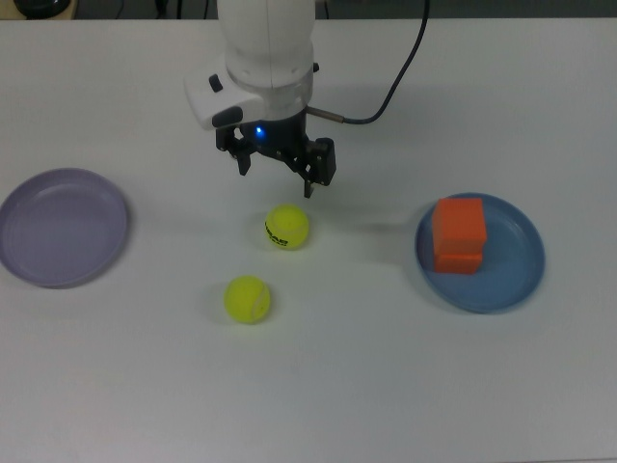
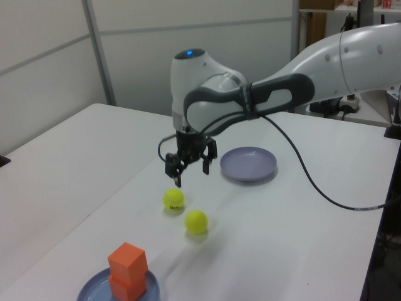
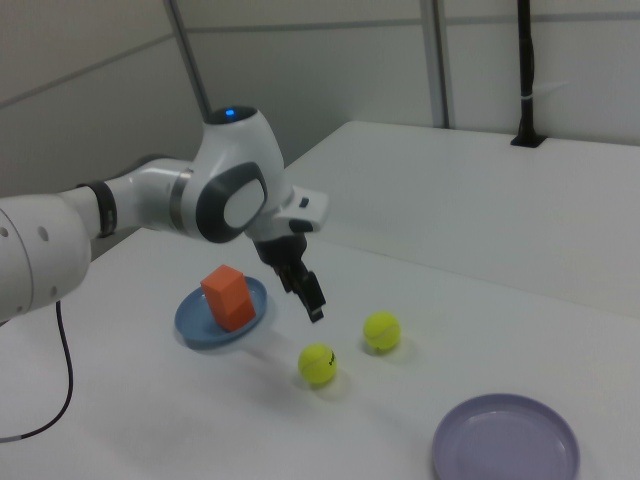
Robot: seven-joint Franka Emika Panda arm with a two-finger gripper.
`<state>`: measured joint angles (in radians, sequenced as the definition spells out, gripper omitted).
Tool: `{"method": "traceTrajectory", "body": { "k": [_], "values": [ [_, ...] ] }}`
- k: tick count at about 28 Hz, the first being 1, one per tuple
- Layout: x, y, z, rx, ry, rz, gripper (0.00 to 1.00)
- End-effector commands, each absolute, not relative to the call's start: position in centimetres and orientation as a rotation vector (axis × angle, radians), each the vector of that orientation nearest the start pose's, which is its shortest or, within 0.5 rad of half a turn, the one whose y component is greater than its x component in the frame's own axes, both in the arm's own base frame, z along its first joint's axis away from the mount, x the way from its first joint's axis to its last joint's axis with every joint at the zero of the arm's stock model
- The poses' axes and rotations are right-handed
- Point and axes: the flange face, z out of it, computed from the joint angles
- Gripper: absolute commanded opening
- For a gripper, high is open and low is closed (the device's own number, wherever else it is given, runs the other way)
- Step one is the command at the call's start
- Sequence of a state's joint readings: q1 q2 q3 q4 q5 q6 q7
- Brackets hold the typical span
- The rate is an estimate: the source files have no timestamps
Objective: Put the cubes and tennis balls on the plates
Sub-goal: 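Move the gripper up and over to a tennis ball, lower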
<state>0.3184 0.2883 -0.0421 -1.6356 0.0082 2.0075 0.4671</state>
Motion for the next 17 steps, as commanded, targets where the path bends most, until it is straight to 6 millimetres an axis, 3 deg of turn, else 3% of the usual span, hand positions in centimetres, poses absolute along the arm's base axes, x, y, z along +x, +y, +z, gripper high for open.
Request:
{"method": "traceTrajectory", "body": {
  "k": [1, 11, 17],
  "values": [
    [62.9, 18.3, 42.4, -3.104, 0.259, -0.047, 1.0],
    [63.8, 19.2, 36.9, -3.111, 0.248, -0.033, 1.0],
    [63.8, 19.7, 35.2, -3.119, 0.24, -0.003, 1.0]
  ]
}}
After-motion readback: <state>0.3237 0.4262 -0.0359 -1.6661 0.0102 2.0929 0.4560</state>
